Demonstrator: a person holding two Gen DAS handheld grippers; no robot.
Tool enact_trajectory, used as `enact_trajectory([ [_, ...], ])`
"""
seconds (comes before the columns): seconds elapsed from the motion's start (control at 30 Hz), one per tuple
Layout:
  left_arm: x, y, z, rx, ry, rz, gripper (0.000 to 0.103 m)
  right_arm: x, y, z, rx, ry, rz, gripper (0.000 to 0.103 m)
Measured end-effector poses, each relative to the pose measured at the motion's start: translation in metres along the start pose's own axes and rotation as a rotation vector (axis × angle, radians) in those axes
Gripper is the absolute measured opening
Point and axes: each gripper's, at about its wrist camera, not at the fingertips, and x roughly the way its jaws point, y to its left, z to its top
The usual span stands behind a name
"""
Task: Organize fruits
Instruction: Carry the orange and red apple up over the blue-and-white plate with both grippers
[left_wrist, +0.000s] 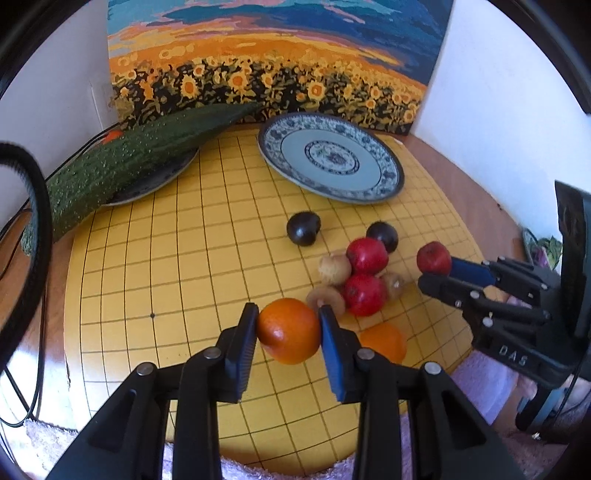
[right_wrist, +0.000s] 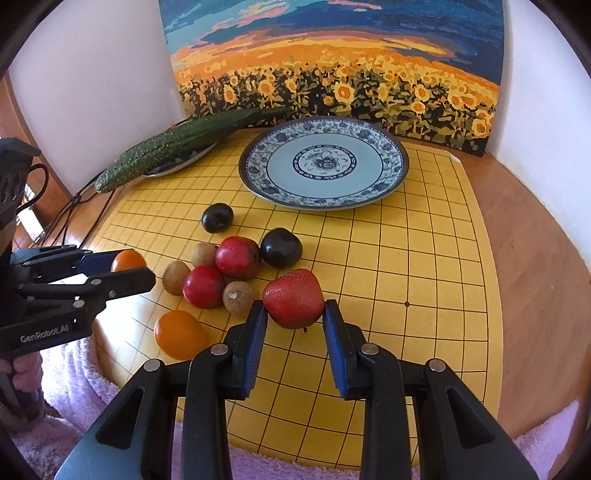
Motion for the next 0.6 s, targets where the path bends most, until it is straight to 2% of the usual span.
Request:
enact_trajectory([
  [0.6,0.007,-0.024,0.060,0.016,-0.052,0.017,0.034,-0.001,-0.010,0.035,0.018,-0.037,0.009,0.032],
])
